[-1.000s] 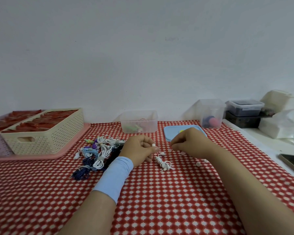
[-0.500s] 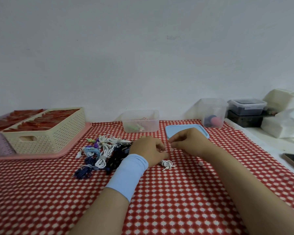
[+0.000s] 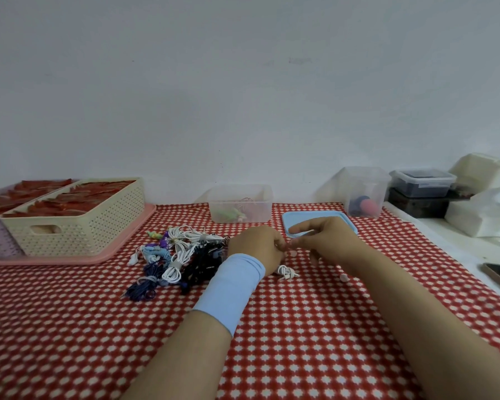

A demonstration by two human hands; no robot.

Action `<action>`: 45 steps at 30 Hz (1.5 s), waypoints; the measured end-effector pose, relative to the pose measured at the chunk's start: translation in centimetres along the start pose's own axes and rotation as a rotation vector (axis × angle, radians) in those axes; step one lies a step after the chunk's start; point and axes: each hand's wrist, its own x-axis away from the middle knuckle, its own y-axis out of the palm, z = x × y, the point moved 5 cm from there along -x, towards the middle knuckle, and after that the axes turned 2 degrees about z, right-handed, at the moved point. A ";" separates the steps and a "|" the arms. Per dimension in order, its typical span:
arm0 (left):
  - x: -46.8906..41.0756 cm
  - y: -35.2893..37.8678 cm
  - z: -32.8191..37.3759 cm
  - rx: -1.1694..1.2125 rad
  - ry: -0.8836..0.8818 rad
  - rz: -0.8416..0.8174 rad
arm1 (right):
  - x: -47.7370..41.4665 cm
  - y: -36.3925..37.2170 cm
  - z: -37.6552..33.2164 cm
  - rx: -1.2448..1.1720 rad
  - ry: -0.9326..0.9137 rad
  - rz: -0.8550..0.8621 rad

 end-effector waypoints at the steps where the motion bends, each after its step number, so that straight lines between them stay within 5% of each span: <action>1: 0.0 0.1 -0.3 0.115 -0.014 0.006 | 0.0 -0.2 0.0 -0.025 0.003 0.020; 6: 0.6 0.7 -2.4 0.776 -0.067 0.047 | 0.1 -0.1 -0.2 -0.298 0.098 -0.060; 16: 1.3 1.3 -1.8 1.307 -0.140 -0.112 | 0.2 0.8 -0.1 -0.525 0.189 -0.224; 37: 1.5 0.8 -1.8 1.204 -0.021 -0.079 | 0.4 1.2 -0.1 -0.433 0.211 -0.315; 45: 1.0 0.6 -2.5 1.088 -0.058 0.047 | 0.3 1.1 -0.5 -0.336 0.065 -0.170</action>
